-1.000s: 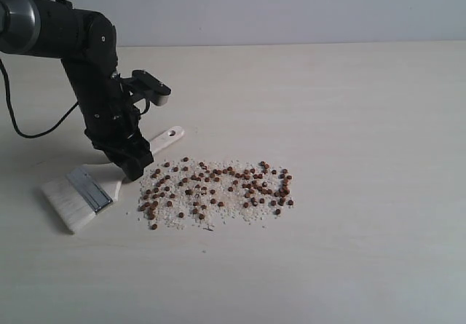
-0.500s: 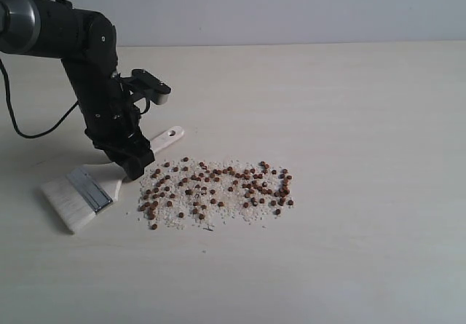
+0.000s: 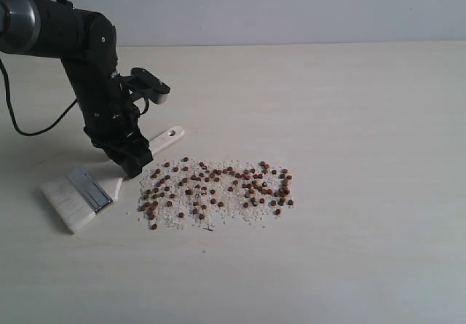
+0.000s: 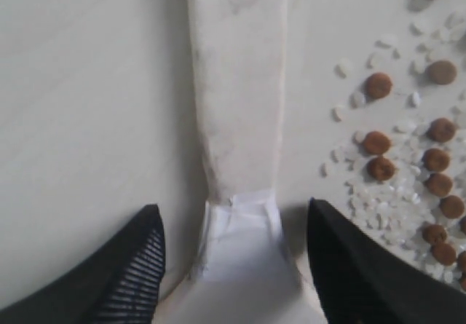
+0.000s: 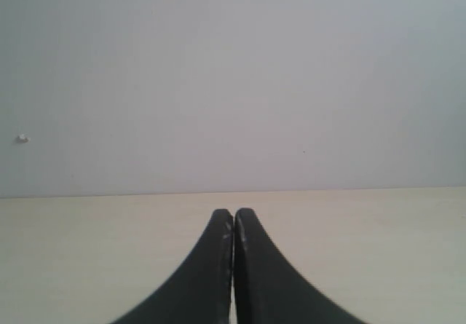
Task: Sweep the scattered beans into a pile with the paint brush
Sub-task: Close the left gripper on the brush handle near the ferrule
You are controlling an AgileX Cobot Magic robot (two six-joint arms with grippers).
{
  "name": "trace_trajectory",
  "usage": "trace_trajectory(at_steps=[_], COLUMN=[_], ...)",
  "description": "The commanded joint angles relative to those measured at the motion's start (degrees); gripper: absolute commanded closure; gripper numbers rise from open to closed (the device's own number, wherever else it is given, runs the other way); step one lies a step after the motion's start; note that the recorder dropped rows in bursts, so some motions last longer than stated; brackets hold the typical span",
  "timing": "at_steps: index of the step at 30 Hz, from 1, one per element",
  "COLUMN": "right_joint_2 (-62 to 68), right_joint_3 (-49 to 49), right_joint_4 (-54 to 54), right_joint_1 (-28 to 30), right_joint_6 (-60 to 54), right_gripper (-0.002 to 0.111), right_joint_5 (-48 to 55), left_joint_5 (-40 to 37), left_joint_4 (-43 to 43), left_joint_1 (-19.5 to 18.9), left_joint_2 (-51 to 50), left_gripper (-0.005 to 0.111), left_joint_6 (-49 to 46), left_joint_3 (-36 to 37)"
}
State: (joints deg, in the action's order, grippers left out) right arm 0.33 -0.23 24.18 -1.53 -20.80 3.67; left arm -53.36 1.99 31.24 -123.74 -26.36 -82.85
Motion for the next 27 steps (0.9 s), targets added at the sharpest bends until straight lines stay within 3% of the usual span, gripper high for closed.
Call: trace_trajectory(at_steps=[1,17,27], right_joint_2=[-0.3,-0.3,-0.3], right_joint_3=[0.2,0.2,0.2], right_joint_4=[-0.2,-0.2,-0.2], right_joint_1=[0.2,0.2,0.2], right_joint_6=[0.0,0.0,0.0], right_gripper=[0.108,0.108,0.108], right_joint_5=[-0.2,-0.2,-0.2], left_joint_5=[-0.1,-3.3,0.1], left_joint_4=[-0.1,-0.3,-0.7], left_joint_1=[0.0,0.0,0.0], left_joint_2=[0.1,0.1,0.1], left_gripper=[0.052,0.052,0.052], left_joint_6=[1.1,1.1,2.1], left_joint_3=[0.2,0.2,0.2])
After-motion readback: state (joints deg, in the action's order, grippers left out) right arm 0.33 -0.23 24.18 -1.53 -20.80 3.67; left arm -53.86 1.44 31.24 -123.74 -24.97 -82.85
